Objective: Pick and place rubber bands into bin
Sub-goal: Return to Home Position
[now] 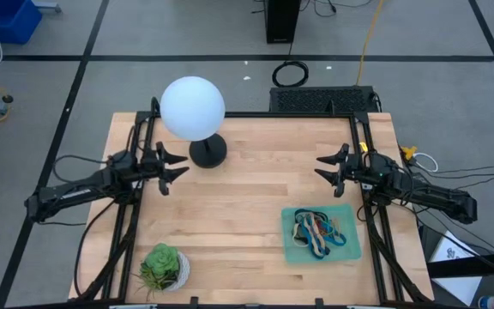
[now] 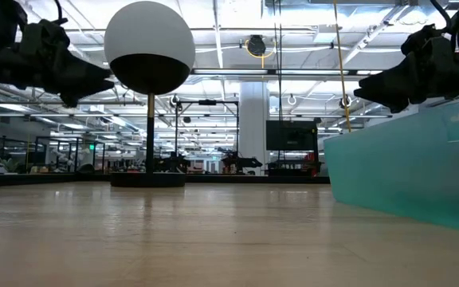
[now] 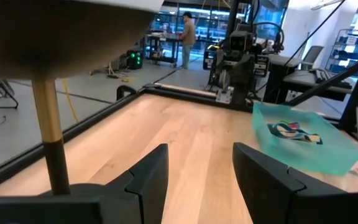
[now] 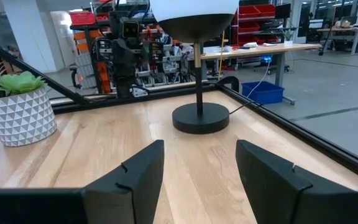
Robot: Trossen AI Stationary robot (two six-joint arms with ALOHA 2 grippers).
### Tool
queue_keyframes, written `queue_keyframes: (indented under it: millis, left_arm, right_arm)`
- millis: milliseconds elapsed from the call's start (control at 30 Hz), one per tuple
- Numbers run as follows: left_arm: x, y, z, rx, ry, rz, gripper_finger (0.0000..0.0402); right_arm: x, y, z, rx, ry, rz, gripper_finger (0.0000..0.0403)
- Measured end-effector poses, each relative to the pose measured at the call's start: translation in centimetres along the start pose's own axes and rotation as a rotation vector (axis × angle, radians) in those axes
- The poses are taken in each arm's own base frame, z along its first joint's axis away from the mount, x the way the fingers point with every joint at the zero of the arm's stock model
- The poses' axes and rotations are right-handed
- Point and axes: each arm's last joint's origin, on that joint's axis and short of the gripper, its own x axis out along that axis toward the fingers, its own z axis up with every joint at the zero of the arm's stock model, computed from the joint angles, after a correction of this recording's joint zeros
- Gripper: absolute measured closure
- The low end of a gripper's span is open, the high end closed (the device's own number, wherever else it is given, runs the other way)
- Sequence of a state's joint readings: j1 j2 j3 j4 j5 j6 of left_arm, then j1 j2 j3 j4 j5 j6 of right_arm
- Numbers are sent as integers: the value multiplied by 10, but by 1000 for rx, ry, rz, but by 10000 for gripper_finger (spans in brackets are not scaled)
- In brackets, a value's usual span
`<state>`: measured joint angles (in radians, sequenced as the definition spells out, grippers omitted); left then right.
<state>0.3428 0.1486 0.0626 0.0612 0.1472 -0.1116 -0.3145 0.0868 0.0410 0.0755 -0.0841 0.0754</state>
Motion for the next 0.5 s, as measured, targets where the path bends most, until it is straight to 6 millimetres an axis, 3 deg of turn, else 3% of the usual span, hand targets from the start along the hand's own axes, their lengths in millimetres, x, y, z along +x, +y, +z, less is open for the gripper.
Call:
queue_keyframes:
  millis: [500]
  left_arm:
    - [2,3,-16,-22,30,23,215]
  right_arm:
    - [0,0,-1,3,6,-1,207]
